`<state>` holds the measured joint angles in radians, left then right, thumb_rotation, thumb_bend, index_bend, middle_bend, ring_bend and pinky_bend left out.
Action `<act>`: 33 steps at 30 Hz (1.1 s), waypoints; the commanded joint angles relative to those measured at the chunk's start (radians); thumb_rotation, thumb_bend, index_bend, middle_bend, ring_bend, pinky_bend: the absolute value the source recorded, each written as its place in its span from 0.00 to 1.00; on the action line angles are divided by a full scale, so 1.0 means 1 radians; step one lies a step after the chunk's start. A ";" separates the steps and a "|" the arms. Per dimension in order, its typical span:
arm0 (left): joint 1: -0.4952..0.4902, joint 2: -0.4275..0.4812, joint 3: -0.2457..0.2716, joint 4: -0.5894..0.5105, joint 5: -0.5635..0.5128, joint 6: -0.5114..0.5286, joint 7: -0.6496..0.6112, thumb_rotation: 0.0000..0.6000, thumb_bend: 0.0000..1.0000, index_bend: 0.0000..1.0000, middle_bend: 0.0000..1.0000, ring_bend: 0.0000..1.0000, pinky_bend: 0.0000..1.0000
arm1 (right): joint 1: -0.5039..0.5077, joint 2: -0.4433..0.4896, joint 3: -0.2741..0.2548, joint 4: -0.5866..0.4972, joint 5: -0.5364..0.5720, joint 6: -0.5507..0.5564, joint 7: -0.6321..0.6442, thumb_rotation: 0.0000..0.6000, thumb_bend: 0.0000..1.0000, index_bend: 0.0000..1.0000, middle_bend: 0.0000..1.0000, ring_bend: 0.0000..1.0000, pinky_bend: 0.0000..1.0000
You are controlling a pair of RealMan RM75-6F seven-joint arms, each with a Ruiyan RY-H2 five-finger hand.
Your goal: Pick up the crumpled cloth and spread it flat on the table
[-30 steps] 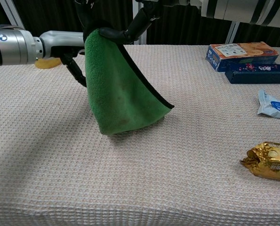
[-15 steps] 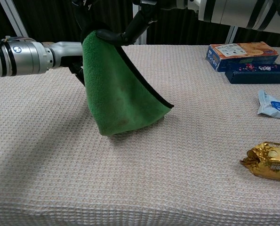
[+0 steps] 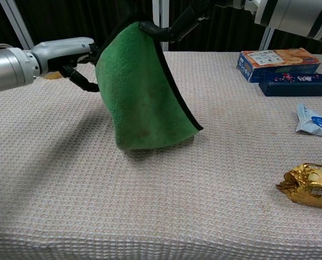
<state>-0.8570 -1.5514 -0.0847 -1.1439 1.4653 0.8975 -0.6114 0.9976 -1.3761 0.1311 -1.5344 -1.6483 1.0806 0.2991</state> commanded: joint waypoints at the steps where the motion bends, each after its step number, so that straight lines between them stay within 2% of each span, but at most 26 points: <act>1: 0.055 0.032 -0.029 -0.043 -0.054 0.063 0.052 1.00 0.52 0.67 0.22 0.13 0.18 | -0.017 0.007 0.007 0.013 0.021 0.011 -0.004 1.00 0.65 0.86 0.45 0.13 0.07; 7: 0.113 0.068 -0.092 -0.084 -0.148 0.128 0.112 1.00 0.52 0.62 0.25 0.15 0.18 | -0.007 0.012 0.066 0.063 0.106 -0.026 -0.040 1.00 0.65 0.86 0.45 0.13 0.07; 13: 0.134 0.082 -0.182 -0.088 -0.233 0.183 0.158 1.00 0.52 0.62 0.28 0.16 0.18 | 0.027 -0.010 0.152 0.143 0.168 -0.028 -0.091 1.00 0.65 0.87 0.45 0.13 0.06; 18: 0.130 0.060 -0.263 -0.054 -0.298 0.239 0.209 1.00 0.53 0.62 0.28 0.16 0.18 | 0.060 -0.038 0.210 0.224 0.207 -0.020 -0.147 1.00 0.65 0.87 0.45 0.13 0.02; 22: 0.141 0.020 -0.298 -0.018 -0.317 0.314 0.239 1.00 0.53 0.62 0.28 0.16 0.18 | 0.071 -0.060 0.225 0.281 0.193 0.022 -0.171 1.00 0.64 0.87 0.45 0.13 0.01; 25: 0.168 -0.016 -0.285 0.015 -0.288 0.394 0.258 1.00 0.53 0.61 0.27 0.16 0.18 | 0.061 -0.075 0.209 0.320 0.168 0.058 -0.172 1.00 0.64 0.87 0.45 0.13 0.01; 28: 0.204 -0.043 -0.232 0.055 -0.235 0.445 0.269 1.00 0.53 0.60 0.27 0.16 0.18 | 0.039 -0.085 0.164 0.350 0.138 0.070 -0.154 1.00 0.64 0.87 0.45 0.13 0.01; 33: 0.272 -0.082 -0.110 0.117 -0.144 0.484 0.302 1.00 0.53 0.60 0.27 0.16 0.18 | 0.007 -0.102 0.055 0.369 0.061 0.061 -0.122 1.00 0.62 0.87 0.45 0.13 0.01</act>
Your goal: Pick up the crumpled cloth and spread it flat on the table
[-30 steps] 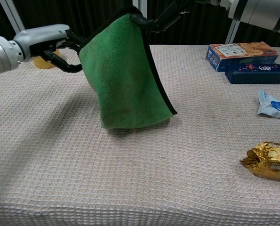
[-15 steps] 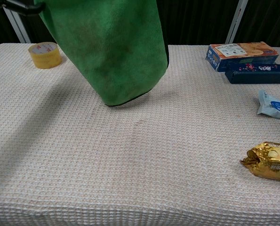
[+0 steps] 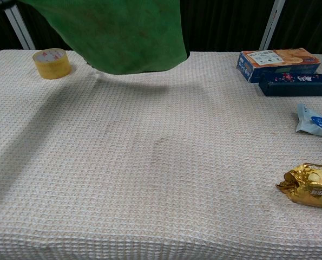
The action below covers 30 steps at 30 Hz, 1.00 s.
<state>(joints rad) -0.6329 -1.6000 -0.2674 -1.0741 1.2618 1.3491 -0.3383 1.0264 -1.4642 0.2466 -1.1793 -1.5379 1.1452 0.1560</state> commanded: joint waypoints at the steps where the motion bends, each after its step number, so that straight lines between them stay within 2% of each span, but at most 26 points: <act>1: 0.059 -0.042 0.093 0.059 0.077 0.039 0.037 1.00 0.53 0.60 0.27 0.16 0.18 | -0.027 -0.016 -0.080 0.014 -0.065 -0.004 0.025 1.00 0.62 0.87 0.45 0.13 0.01; 7: 0.136 -0.085 0.214 0.127 0.171 0.079 0.102 1.00 0.53 0.62 0.27 0.16 0.18 | -0.054 -0.028 -0.186 -0.008 -0.158 -0.001 0.044 1.00 0.61 0.87 0.45 0.13 0.01; 11: 0.179 -0.094 0.268 0.135 0.210 0.089 0.137 1.00 0.53 0.62 0.27 0.16 0.18 | -0.068 -0.037 -0.228 -0.027 -0.194 -0.001 0.037 1.00 0.61 0.87 0.45 0.13 0.01; 19: 0.240 -0.100 0.315 0.135 0.245 0.094 0.227 1.00 0.53 0.59 0.26 0.16 0.17 | -0.073 -0.080 -0.275 -0.043 -0.218 -0.056 -0.005 1.00 0.60 0.85 0.44 0.12 0.00; 23: 0.262 -0.100 0.334 0.125 0.250 0.067 0.274 1.00 0.53 0.55 0.25 0.16 0.17 | -0.072 -0.103 -0.295 -0.049 -0.222 -0.096 -0.032 1.00 0.59 0.82 0.42 0.10 0.00; 25: 0.268 -0.093 0.341 0.100 0.241 0.037 0.322 1.00 0.54 0.48 0.23 0.16 0.17 | -0.072 -0.110 -0.303 -0.058 -0.215 -0.127 -0.060 1.00 0.57 0.73 0.37 0.06 0.00; 28: 0.271 -0.061 0.344 0.017 0.207 -0.032 0.434 1.00 0.54 0.34 0.17 0.15 0.17 | -0.079 -0.125 -0.315 -0.081 -0.196 -0.178 -0.128 1.00 0.47 0.47 0.26 0.00 0.00; 30: 0.272 -0.032 0.338 -0.057 0.182 -0.066 0.491 1.00 0.53 0.24 0.12 0.14 0.17 | -0.087 -0.134 -0.322 -0.103 -0.180 -0.208 -0.169 1.00 0.34 0.29 0.20 0.00 0.00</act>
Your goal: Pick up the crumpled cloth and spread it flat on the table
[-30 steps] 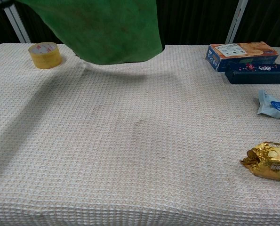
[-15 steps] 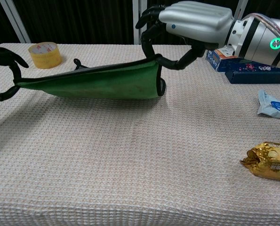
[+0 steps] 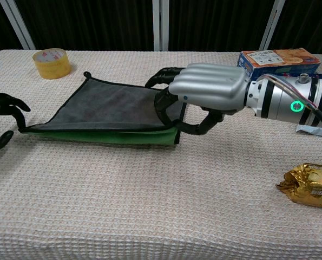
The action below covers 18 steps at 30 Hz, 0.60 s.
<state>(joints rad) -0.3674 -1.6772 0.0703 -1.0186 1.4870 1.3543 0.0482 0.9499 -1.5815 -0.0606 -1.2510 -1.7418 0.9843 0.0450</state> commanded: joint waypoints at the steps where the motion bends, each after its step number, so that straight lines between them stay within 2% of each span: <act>1: 0.007 0.059 -0.002 -0.143 -0.053 -0.083 0.122 1.00 0.53 0.20 0.10 0.13 0.16 | -0.015 -0.020 -0.017 -0.041 0.029 -0.054 -0.074 1.00 0.29 0.24 0.18 0.00 0.00; 3: 0.010 0.090 -0.010 -0.209 -0.073 -0.098 0.155 1.00 0.52 0.16 0.08 0.12 0.16 | -0.025 -0.022 -0.022 -0.061 0.036 -0.063 -0.107 1.00 0.18 0.13 0.14 0.00 0.00; 7: 0.019 0.151 -0.019 -0.327 -0.116 -0.121 0.230 1.00 0.49 0.11 0.05 0.11 0.16 | -0.045 -0.009 -0.025 -0.112 0.041 -0.049 -0.131 1.00 0.11 0.05 0.12 0.00 0.00; 13: 0.041 0.228 -0.038 -0.471 -0.170 -0.106 0.326 1.00 0.48 0.11 0.05 0.11 0.16 | -0.064 0.031 -0.015 -0.178 0.044 -0.025 -0.142 1.00 0.11 0.01 0.11 0.00 0.00; 18: 0.052 0.277 -0.060 -0.535 -0.172 -0.078 0.320 1.00 0.46 0.11 0.05 0.11 0.16 | -0.075 0.070 0.014 -0.226 0.043 0.022 -0.102 1.00 0.11 0.01 0.11 0.00 0.00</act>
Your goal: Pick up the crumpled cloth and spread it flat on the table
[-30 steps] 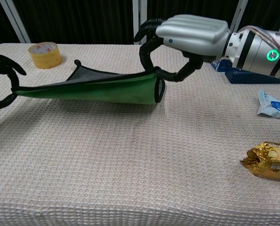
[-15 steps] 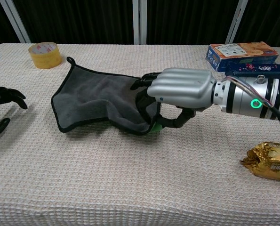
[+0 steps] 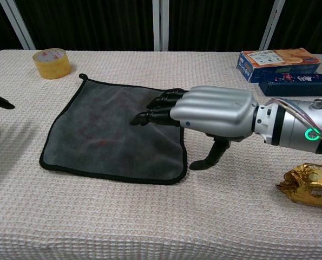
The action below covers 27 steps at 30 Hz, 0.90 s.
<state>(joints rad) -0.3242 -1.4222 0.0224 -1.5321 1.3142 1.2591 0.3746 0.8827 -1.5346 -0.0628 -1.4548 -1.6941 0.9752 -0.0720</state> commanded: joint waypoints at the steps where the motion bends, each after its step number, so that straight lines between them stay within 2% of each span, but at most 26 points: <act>1: 0.010 0.028 -0.013 -0.025 0.013 0.024 -0.015 1.00 0.46 0.12 0.05 0.11 0.16 | -0.012 0.033 0.023 -0.029 -0.009 0.049 0.016 1.00 0.11 0.01 0.11 0.00 0.00; 8: -0.010 0.031 0.021 0.024 0.181 0.026 -0.200 1.00 0.33 0.22 0.06 0.11 0.16 | -0.080 0.148 0.073 -0.090 -0.008 0.202 0.014 1.00 0.12 0.01 0.13 0.00 0.00; 13: -0.040 -0.046 0.041 0.112 0.259 -0.003 -0.206 1.00 0.23 0.30 0.07 0.11 0.16 | -0.132 0.214 0.080 -0.119 0.008 0.259 0.026 1.00 0.14 0.01 0.13 0.00 0.00; 15: -0.052 -0.066 0.041 0.123 0.267 -0.021 -0.208 1.00 0.27 0.30 0.07 0.11 0.16 | -0.147 0.226 0.079 -0.123 0.010 0.273 0.030 1.00 0.16 0.01 0.13 0.00 0.00; 20: -0.080 -0.090 0.036 0.115 0.292 -0.047 -0.197 1.00 0.49 0.29 0.07 0.11 0.15 | -0.181 0.232 0.075 -0.117 0.003 0.303 0.048 1.00 0.18 0.01 0.13 0.00 0.00; 27: -0.098 -0.118 0.031 0.117 0.292 -0.080 -0.103 1.00 0.56 0.28 0.05 0.11 0.15 | -0.212 0.224 0.071 -0.091 0.000 0.317 0.081 1.00 0.19 0.01 0.13 0.00 0.00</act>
<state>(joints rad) -0.4172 -1.5323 0.0556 -1.4186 1.6151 1.1963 0.2376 0.6738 -1.3093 0.0091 -1.5488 -1.6934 1.2911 0.0058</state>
